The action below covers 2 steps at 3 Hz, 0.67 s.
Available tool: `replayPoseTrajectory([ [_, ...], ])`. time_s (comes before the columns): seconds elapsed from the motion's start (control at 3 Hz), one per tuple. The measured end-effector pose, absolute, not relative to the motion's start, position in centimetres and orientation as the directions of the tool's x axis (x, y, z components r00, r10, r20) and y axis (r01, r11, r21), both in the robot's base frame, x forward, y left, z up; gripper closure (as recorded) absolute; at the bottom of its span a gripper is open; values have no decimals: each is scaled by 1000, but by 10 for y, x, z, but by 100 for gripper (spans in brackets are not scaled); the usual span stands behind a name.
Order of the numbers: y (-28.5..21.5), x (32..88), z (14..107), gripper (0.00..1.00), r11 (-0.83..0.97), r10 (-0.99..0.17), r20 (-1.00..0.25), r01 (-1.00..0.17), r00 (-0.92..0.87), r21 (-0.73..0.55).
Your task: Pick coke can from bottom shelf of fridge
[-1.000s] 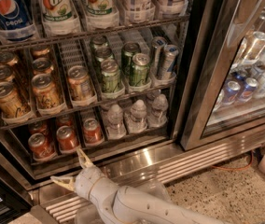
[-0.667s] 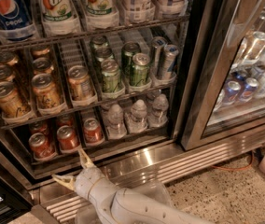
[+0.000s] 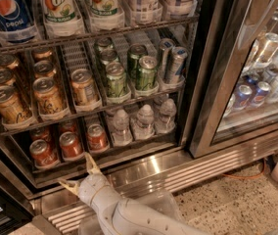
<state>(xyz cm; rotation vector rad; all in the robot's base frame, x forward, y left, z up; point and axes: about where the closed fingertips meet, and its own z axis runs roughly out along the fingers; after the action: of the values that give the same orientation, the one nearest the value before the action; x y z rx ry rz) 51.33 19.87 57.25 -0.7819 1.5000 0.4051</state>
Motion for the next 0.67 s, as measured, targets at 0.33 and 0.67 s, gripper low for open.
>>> replayPoseTrajectory([
  [0.33, 197, 521, 574, 27, 715, -227, -970, -662, 85, -225],
  [0.67, 195, 523, 587, 26, 718, -218, -967, -650, 131, -250],
])
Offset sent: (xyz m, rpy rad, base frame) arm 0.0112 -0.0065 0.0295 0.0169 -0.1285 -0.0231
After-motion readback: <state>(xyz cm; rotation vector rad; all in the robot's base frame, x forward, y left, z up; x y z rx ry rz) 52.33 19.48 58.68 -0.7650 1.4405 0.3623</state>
